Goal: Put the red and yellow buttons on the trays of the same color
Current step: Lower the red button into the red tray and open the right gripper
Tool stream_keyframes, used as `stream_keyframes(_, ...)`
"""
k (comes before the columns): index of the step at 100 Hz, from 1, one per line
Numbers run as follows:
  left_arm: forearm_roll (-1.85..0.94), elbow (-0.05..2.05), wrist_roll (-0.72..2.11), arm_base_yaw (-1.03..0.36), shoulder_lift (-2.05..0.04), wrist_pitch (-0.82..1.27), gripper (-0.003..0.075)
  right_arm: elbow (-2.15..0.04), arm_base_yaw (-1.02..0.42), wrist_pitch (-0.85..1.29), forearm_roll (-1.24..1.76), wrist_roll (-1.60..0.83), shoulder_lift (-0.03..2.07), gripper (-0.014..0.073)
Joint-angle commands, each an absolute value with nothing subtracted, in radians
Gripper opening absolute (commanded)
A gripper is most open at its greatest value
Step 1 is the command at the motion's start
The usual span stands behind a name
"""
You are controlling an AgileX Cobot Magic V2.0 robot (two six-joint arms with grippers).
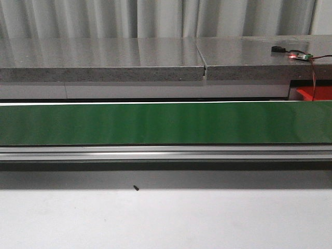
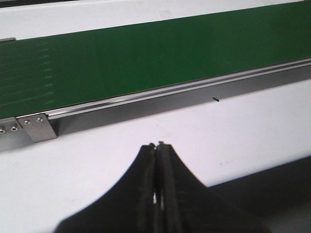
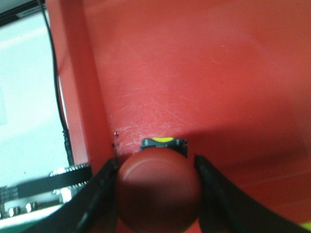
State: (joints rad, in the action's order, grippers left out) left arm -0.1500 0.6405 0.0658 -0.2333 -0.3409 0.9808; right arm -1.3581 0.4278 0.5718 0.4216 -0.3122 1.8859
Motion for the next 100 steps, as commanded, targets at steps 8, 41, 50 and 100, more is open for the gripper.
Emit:
stream_keyframes(8,-0.162,0.665,0.06,-0.242,-0.35,0.919,-0.0019,-1.45,0.432,0.594,0.456,-0.312,1.883,0.0206)
stream_keyframes(41,-0.162,0.665,0.06,-0.242,-0.35,0.919,-0.0019,-1.479,0.432,0.611,0.457,-0.315,1.911,0.0427)
stream_keyframes(50,-0.162,0.665,0.06,-0.242,-0.35,0.919,-0.0019,-1.479,0.432,0.612,0.457,-0.319,1.911,0.0451)
stream_keyframes(100,-0.162,0.665,0.06,-0.242,-0.35,0.919,-0.0019,-1.458,0.429,0.616,0.456,-0.387,1.823,0.0405)
